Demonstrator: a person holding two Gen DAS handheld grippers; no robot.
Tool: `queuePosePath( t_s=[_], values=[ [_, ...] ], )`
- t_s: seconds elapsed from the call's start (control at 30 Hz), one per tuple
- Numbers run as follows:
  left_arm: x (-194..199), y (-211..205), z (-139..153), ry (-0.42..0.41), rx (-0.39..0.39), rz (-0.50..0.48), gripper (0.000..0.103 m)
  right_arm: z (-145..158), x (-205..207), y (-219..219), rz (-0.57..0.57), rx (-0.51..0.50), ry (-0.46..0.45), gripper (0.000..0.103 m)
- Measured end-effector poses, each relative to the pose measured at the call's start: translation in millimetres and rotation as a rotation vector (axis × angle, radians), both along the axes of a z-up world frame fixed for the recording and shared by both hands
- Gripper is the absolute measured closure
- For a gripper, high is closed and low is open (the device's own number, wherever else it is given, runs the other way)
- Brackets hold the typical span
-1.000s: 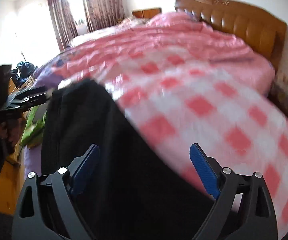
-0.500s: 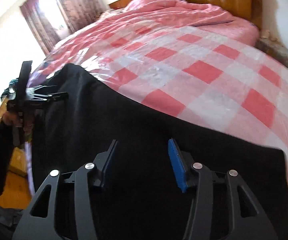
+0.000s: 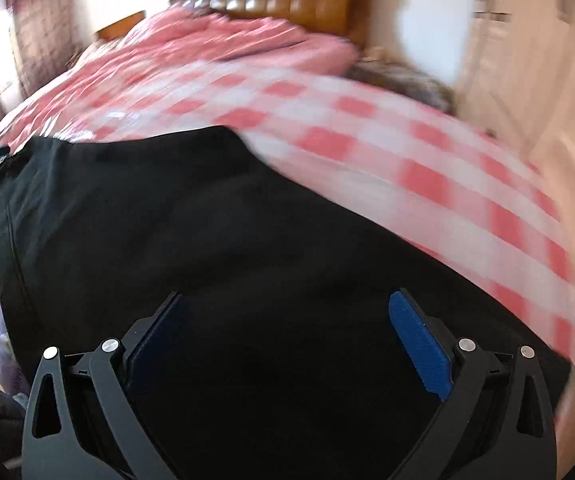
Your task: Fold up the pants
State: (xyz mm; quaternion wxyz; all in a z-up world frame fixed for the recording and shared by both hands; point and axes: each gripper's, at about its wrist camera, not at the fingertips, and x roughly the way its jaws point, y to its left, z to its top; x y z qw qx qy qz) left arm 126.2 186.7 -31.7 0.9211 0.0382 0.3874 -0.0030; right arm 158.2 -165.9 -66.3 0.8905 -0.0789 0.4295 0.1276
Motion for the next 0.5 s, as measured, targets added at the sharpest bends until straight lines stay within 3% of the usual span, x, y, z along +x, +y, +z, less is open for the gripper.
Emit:
queuePosePath(
  t_s=[0.07,0.17,0.3,0.43,0.5],
  values=[
    [-9,-58,-8,0.054,-0.056,-0.188,0.002,0,-15,-20,-0.034,0.005,-0.003,0.005],
    [-16,-117,-26,0.083,0.002,-0.305,0.002,4,-40,-63,-0.105,0.038,-0.016,0.005],
    [-17,-156,-55,0.122,0.114,-0.347,0.001,0,-71,-102,-0.167,0.069,-0.024,0.005],
    [-7,-144,-62,0.146,0.001,-0.328,0.001,-27,-82,-109,-0.17,-0.01,-0.014,0.004],
    [-8,-141,-62,0.148,0.0,-0.319,0.001,-26,-88,-114,-0.194,0.033,-0.033,0.005]
  ],
)
